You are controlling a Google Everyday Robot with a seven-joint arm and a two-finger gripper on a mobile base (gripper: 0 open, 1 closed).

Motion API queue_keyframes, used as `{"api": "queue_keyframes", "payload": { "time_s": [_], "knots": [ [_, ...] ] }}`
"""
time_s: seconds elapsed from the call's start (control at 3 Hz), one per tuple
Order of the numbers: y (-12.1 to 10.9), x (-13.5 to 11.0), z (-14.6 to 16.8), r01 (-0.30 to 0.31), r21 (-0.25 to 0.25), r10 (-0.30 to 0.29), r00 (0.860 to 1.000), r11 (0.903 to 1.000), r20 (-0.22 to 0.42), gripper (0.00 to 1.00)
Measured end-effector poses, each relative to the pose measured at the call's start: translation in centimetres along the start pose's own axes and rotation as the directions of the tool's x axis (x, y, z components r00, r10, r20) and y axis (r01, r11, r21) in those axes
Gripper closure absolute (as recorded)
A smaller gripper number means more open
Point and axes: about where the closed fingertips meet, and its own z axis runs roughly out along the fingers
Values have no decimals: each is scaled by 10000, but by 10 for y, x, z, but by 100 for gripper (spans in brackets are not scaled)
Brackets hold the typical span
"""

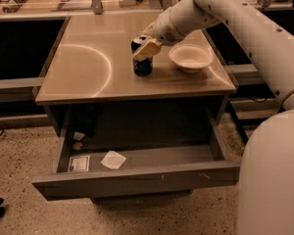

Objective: Place pepsi can into top drawer

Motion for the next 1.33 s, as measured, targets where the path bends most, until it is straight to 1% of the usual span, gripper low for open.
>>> {"api": "queue_keyframes", "payload": {
  "time_s": [0.33, 0.67, 1.0, 1.33],
  "knots": [
    [18, -1, -9, 190, -160, -188, 9997, 9997, 127, 100],
    [53, -3, -30, 326, -432, -318, 9993, 9985, 187, 100],
    [96, -11, -54, 418, -800, -389, 9986, 9959, 366, 100],
    [146, -22, -75, 304, -1415, -227, 9982, 9895, 561, 100]
  ]
}}
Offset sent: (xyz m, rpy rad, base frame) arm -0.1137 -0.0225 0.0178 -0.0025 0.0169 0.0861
